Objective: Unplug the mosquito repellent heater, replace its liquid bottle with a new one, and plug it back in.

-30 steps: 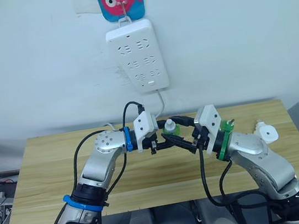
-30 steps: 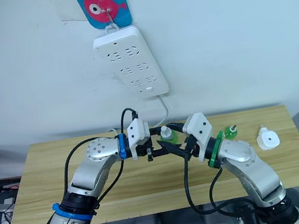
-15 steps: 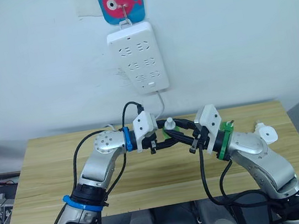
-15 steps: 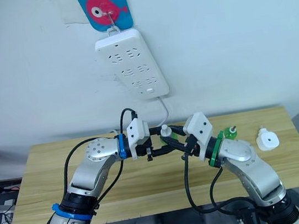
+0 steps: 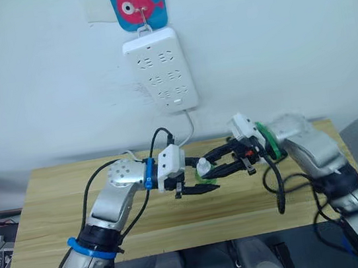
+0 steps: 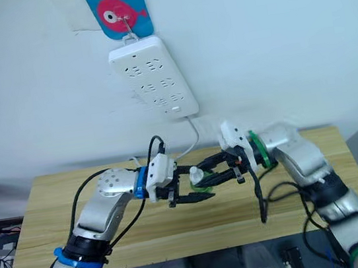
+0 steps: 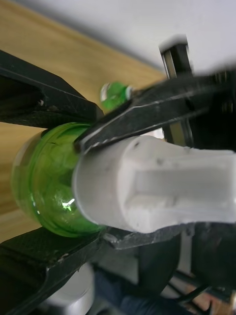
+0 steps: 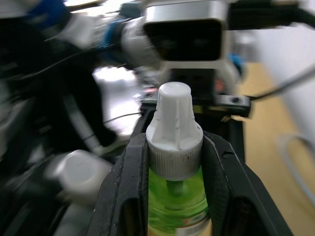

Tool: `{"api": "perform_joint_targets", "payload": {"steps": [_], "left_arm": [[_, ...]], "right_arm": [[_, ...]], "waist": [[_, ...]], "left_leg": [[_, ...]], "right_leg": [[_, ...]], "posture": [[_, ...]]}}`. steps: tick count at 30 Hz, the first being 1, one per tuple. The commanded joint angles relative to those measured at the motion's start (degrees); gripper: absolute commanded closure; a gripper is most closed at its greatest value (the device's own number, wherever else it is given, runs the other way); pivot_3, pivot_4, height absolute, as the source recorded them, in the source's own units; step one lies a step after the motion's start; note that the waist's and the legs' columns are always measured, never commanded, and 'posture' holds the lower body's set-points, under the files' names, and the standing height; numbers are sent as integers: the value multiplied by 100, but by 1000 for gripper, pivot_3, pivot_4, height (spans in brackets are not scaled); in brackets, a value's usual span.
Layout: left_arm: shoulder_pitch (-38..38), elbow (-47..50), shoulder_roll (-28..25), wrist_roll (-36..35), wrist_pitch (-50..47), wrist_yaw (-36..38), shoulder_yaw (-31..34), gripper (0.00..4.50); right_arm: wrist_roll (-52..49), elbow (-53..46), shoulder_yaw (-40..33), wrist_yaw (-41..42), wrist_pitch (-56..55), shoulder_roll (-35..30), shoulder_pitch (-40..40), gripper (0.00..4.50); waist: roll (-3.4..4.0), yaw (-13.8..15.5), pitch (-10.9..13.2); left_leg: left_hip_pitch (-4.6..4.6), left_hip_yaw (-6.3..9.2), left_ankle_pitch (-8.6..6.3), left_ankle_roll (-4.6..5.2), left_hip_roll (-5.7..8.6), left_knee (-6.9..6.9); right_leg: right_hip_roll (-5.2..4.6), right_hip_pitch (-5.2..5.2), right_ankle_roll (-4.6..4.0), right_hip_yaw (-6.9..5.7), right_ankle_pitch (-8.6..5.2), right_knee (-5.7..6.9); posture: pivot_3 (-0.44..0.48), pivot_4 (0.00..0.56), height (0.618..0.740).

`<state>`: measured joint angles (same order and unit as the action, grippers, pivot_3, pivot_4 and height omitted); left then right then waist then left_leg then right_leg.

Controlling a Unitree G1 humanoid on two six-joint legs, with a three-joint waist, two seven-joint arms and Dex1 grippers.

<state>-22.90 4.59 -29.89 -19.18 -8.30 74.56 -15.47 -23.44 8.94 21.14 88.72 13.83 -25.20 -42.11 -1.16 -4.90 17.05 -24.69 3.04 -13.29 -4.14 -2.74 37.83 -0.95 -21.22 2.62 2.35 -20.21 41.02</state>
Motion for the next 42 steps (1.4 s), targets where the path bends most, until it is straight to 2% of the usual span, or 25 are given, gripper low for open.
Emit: {"api": "perform_joint_targets", "payload": {"steps": [1,4,10,11,15,17,22,27,32,42], "left_arm": [[58,514,81,-145,-5,22,-125,2224],[16,383,154,-69,22,-98,-80,2224],[34,206,213,40,118,-322,26,2224],[26,159,213,51,141,-360,53,2224],[-31,-8,246,120,190,-570,151,2224],[-76,-107,290,141,181,-741,220,2224],[-177,-334,361,252,244,-1009,284,2224],[-233,-381,401,272,240,-1044,245,2224],[-302,-447,410,277,242,-991,245,2224],[-357,-478,449,277,222,-966,219,2224]], "right_arm": [[20,398,57,355,-157,225,-294,3066],[-69,528,-17,372,-5,145,-361,2142],[-302,-386,-684,-121,459,-714,403,143],[-323,-599,-833,-270,534,-856,599,49],[-436,-1745,-1456,-1078,881,-1283,1580,49],[-398,-2324,-1647,-1695,1048,-1235,1952,49],[-342,-3763,-1637,-3424,1756,-620,2587,49],[132,-3915,-1352,-4576,1742,28,2644,49],[414,-3759,-1219,-4970,1619,221,2512,49],[602,-3564,-882,-5106,1463,432,2363,49]], "waist": [[0,25,-2],[0,114,-2],[0,265,-6],[0,261,-7],[0,248,-10],[1,191,-10],[2,99,-23],[-1,97,-26],[-1,81,-26],[-1,25,-26]], "left_leg": [[-6,0,1,-3,-1,3],[-16,-6,2,-5,7,7],[-15,-2,3,-6,12,22],[-15,-4,3,-6,15,22],[-15,-4,3,-6,10,15],[-15,-8,2,-5,10,13],[-12,-7,4,-7,7,15],[-12,-8,5,-9,12,18],[-12,-8,5,-9,11,15],[-12,-8,4,-8,10,12]], "right_leg": [[-3,-2,0,-3,0,-1],[-22,-7,0,-2,0,-5],[-30,3,0,-3,0,-1],[-28,2,0,-2,0,0],[-19,1,0,-1,0,1],[-18,0,0,1,0,-1],[-13,-1,0,4,0,14],[-14,1,0,6,0,14],[-14,-2,0,6,0,10],[-13,-2,0,5,0,9]], "posture": [[-32,230,740],[-34,247,740],[-50,233,740],[-59,237,740],[-69,227,740],[-77,227,740],[-97,232,740],[-101,238,740],[-109,249,740],[-112,251,740]]}}
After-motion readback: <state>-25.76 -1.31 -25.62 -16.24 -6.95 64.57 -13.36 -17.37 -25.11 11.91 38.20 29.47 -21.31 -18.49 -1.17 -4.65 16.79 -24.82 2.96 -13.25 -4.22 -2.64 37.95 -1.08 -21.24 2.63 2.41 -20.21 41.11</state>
